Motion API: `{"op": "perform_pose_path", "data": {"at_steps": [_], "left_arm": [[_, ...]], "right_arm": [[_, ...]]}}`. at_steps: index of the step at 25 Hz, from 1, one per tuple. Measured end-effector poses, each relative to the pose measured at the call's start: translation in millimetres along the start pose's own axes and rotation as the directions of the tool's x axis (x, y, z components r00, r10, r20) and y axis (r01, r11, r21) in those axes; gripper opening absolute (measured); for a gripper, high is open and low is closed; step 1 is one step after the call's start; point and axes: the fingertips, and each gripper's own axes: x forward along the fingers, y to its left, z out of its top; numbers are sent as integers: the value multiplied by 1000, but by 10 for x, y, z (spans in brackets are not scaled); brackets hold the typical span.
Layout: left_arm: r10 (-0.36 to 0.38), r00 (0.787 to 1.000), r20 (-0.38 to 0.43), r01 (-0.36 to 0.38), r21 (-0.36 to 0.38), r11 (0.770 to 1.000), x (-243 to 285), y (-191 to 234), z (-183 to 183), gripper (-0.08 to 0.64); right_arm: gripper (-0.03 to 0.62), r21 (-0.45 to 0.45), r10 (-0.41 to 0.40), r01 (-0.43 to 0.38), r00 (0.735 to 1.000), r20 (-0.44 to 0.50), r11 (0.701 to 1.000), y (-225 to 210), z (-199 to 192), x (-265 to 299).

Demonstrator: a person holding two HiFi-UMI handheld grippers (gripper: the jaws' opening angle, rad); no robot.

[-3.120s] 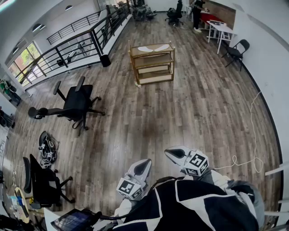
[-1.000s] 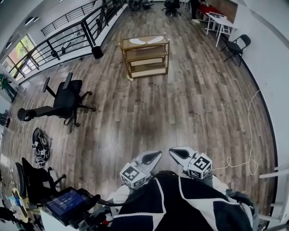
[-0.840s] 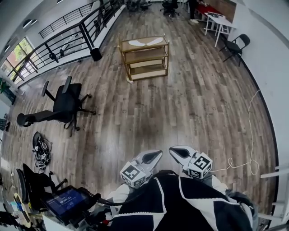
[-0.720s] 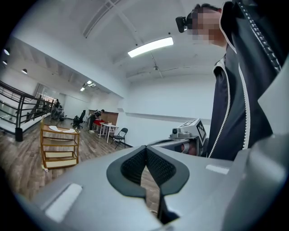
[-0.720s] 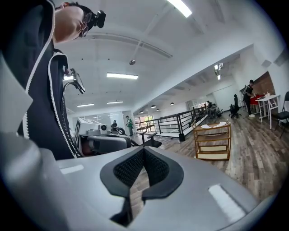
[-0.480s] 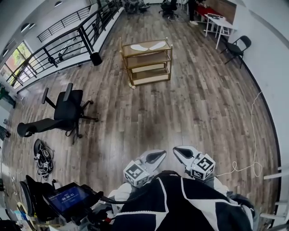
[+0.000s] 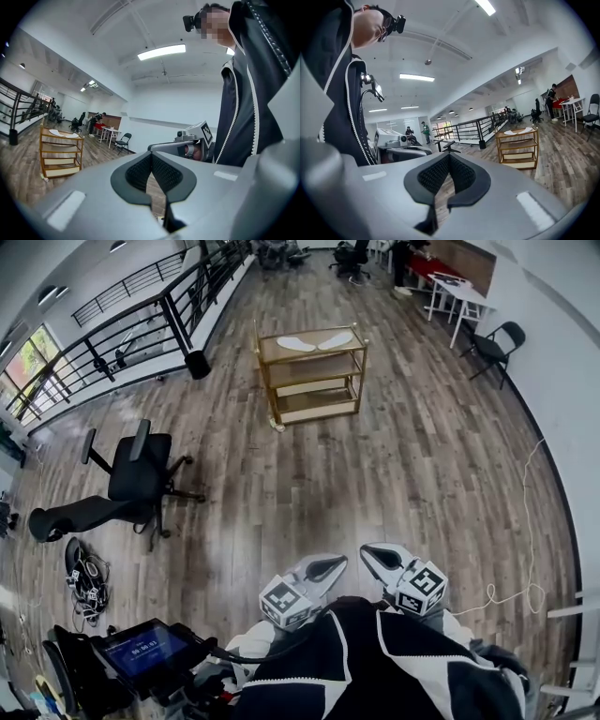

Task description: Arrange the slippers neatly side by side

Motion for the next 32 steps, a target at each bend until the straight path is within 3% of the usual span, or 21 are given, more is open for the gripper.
{"op": "perform_pose_path", "data": {"at_steps": [7,15,21,32], "left_arm": [[-12,1000,-2,12,-39,999,-45,242,-59,11],[-21,1000,-10,21,-58,998,171,540,-100,11],[42,999,-11,-43,-73,996,446,936,-7,11],[118,993,26,-117,-43,992,1491,1819,435,11]], "right_arm": [[5,1,-12,12,999,-32,1000,-68,0,225],[5,27,-86,86,996,11,996,-531,85,314],[5,41,-8,8,1000,-1,999,-972,186,593],[5,30,91,-91,996,-11,995,-2260,756,927]]}}
